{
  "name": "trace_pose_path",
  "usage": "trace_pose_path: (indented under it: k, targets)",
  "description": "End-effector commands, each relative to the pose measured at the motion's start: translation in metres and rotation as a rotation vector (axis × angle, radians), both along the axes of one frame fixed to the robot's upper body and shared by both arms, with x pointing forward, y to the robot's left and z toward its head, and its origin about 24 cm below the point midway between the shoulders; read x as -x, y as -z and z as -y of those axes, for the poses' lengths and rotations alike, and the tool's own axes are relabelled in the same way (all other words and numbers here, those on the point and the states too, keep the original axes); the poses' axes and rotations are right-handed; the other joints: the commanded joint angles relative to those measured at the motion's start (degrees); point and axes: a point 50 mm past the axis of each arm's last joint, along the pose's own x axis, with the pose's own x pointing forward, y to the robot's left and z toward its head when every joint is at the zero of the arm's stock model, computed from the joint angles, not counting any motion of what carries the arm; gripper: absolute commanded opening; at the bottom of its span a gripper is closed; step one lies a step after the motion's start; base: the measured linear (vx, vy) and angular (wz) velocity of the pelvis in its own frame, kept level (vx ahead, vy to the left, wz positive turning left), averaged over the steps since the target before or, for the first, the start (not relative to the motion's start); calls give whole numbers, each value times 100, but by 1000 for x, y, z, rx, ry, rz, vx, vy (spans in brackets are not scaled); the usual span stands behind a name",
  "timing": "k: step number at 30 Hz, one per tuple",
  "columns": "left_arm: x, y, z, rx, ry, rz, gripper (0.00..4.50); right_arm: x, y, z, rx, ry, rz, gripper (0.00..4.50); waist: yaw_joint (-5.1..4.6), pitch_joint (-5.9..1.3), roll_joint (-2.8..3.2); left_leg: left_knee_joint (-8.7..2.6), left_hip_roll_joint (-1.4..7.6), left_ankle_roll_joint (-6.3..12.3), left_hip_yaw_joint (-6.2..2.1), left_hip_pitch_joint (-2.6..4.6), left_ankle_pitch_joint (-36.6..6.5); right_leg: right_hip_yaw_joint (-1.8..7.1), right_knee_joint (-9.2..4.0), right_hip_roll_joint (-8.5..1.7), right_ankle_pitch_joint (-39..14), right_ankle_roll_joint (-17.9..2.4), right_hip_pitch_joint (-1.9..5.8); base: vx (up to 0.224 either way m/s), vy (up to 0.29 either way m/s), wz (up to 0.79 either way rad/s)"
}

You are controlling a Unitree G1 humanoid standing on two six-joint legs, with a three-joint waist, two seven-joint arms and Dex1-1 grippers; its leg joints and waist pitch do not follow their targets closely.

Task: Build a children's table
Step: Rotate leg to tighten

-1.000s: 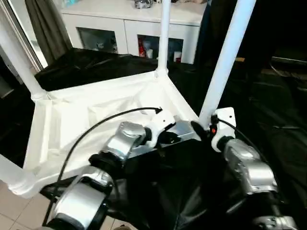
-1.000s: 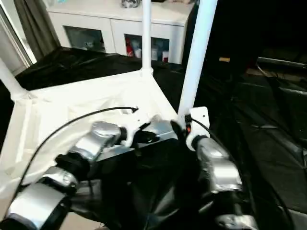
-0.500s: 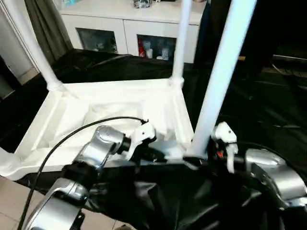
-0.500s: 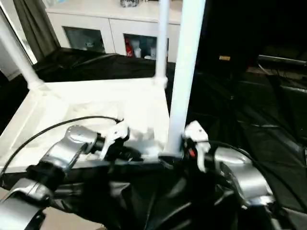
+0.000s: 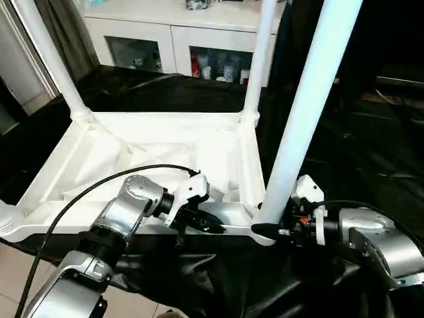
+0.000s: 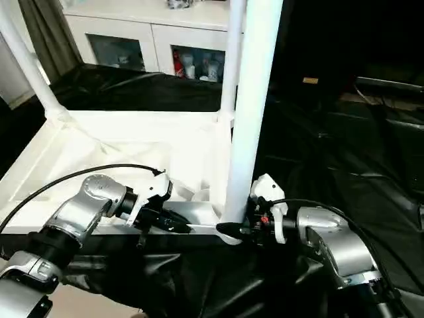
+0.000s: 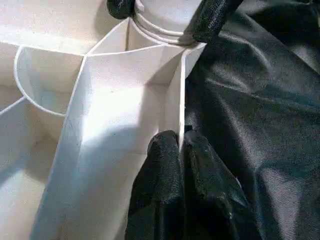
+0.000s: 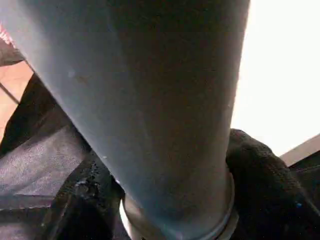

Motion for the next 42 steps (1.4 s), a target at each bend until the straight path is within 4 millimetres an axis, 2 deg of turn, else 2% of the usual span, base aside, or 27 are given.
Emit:
trace_pose_path:
  k: [1, 4, 5, 6, 8, 9, 10, 12, 14, 15, 16, 18, 19, 20, 21, 22, 23, 24, 26, 27, 30, 31, 33, 37, 39, 40, 42]
  targets:
    - [-3, -2, 15, 45, -39, 28, 0, -4, 9, -20, -4, 26, -6, 260, -2, -281, -131, -350, 227, 329, -56, -8, -898, 260, -455, -421, -1015, -1152, 238, 0, 0, 0]
    - [-13, 1, 19, 13, -145, 73, 0, -15, 20, -19, 46, 203, 12, 259, -52, -255, -124, -396, 209, 119, -72, 17, -1182, 253, -524, -434, -1607, -1014, 226, 0, 0, 0]
    - [-13, 1, 19, 13, -145, 73, 0, -15, 20, -19, 46, 203, 12, 259, -53, -264, -134, -397, 210, 100, -73, 26, -1188, 259, -532, -436, -1633, -987, 234, 0, 0, 0]
    - [-22, 2, 26, -9, -251, 107, 0, -23, 28, -20, 62, 361, 7, 259, -63, -265, -123, -396, 219, 84, -66, 38, -1191, 280, -527, -426, -1529, -976, 214, 0, 0, 0]
    - [-27, 1, 29, -11, -292, 120, 0, -27, 30, -21, 63, 420, 10, 259, -93, -249, -130, -419, 193, -14, -70, 58, -1363, 273, -547, -410, -1648, -957, 204, 0, 0, 0]
    - [-30, 1, 33, -10, -335, 130, 0, -30, 31, -22, 67, 476, 12, 259, -81, -272, -147, -419, 201, -32, -80, 65, -1373, 276, -543, -423, -1637, -923, 227, 0, 0, 0]
    - [-35, 1, 42, -3, -403, 141, 0, -36, 34, -24, 72, 581, 4, 259, -99, -263, -138, -413, 204, -33, -67, 71, -1349, 292, -537, -413, -1521, -944, 198, 0, 0, 0]
    - [-36, 1, 48, 1, -438, 143, 0, -40, 35, -25, 69, 659, -4, 259, -104, -275, -158, -410, 188, -54, -66, 81, -1339, 288, -547, -413, -1560, -925, 210, 0, 0, 0]
    - [-38, 1, 64, 8, -478, 159, 0, -46, 37, -30, 69, 774, -16, 259, -99, -282, -151, -396, 191, -10, -56, 65, -1177, 301, -527, -408, -1294, -953, 203, 0, 0, 0]
    - [-37, 1, 74, 15, -481, 162, 0, -48, 37, -37, 76, 782, 4, 259, -86, -302, -137, -393, 193, -24, -72, 59, -1098, 289, -497, -415, -1126, -978, 227, 0, 0, 0]
    - [-37, 1, 74, 15, -481, 162, 0, -48, 37, -37, 76, 782, 4, 259, -78, -302, -147, -383, 183, 1, -63, 56, -1049, 290, -499, -401, -1015, -971, 230, 0, 0, 0]
    - [-36, -1, 84, 35, -457, 159, 0, -51, 35, -46, 71, 759, 33, 259, -70, -308, -139, -363, 169, 78, -56, 34, -943, 290, -479, -398, -724, -978, 241, 0, 0, 0]
    - [-35, -2, 87, 43, -448, 158, 0, -51, 34, -49, 58, 752, 31, 259, -55, -316, -108, -359, 164, 121, -60, 37, -914, 287, -472, -405, -664, -985, 254, 0, 0, 0]
    - [-35, -2, 89, 43, -428, 162, 0, -52, 31, -53, 24, 724, 30, 259, -62, -308, -118, -360, 159, 154, -54, 30, -928, 286, -485, -402, -679, -977, 254, 0, 0, 0]
    - [-34, -3, 89, 36, -405, 166, 0, -51, 26, -54, -26, 689, 20, 259, -57, -305, -84, -372, 165, 162, -64, 29, -992, 279, -502, -405, -772, -954, 260, 0, 0, 0]
    - [-34, -3, 89, 36, -404, 166, 0, -51, 26, -54, -28, 688, 20, 293, -55, -302, -89, -380, 170, 156, -68, 30, -1074, 280, -507, -410, -869, -938, 263, 0, 0, 0]
    - [-35, -3, 88, 32, -396, 167, 0, -51, 24, -54, -48, 673, 15, 293, -53, -302, -88, -384, 174, 148, -70, 30, -1094, 279, -509, -411, -912, -930, 262, 0, 0, 0]
    - [-35, -4, 84, 28, -371, 174, 0, -50, 21, -53, -81, 644, 11, 327, -50, -303, -89, -391, 177, 163, -74, 33, -1147, 277, -515, -411, -987, -916, 265, 0, 0, 0]
    - [-35, -4, 80, 24, -339, 176, 0, -47, 19, -52, -89, 575, 16, 327, -36, -307, -103, -391, 181, 197, -80, 20, -1116, 274, -504, -411, -937, -908, 278, 0, 0, 0]
    - [-34, -5, 76, 23, -315, 177, 0, -44, 18, -49, -77, 512, 32, 340, -25, -320, -114, -372, 181, 263, -78, 4, -982, 273, -485, -415, -704, -920, 295, 0, 0, 0]
    - [-33, -5, 72, 30, -279, 170, 0, -40, 15, -47, -81, 437, 43, 375, -22, -314, -113, -365, 184, 317, -68, -1, -916, 264, -484, -414, -636, -961, 288, 0, 0, 0]
    - [-30, -4, 68, 38, -246, 160, 0, -36, 12, -44, -86, 367, 49, 375, -25, -313, -138, -362, 183, 334, -62, -4, -898, 263, -482, -417, -655, -975, 285, 0, 0, 0]
    - [-27, -3, 65, 48, -213, 148, 0, -31, 9, -41, -94, 300, 47, 375, -20, -322, -123, -356, 200, 369, -71, -12, -841, 264, -458, -421, -537, -1028, 294, 0, 0, 0]
    - [-16, -1, 54, 84, -107, 99, 0, -19, 1, -32, -105, 156, 39, 375, -10, -317, -140, -334, 214, 524, -51, -28, -753, 250, -439, -410, -399, -1118, 297, 0, 0, 0]
    - [-10, -1, 48, 103, -53, 71, 0, -15, -3, -26, -107, 108, 27, 375, -6, -312, -139, -335, 224, 538, -44, -17, -776, 250, -452, -418, -566, -1139, 278, 0, 0, 0]
    - [-7, 0, 43, 110, -25, 56, 0, -11, -6, -23, -107, 57, 13, 375, 1, -302, -202, -343, 229, 530, -36, -14, -803, 249, -458, -418, -740, -1125, 272, 0, 0, 0]
    - [-5, 0, 38, 107, -15, 51, 0, -7, -7, -20, -99, 18, 6, 375, 16, -295, -173, -347, 246, 514, -38, -5, -869, 260, -461, -419, -854, -1124, 246, 0, 0, 0]
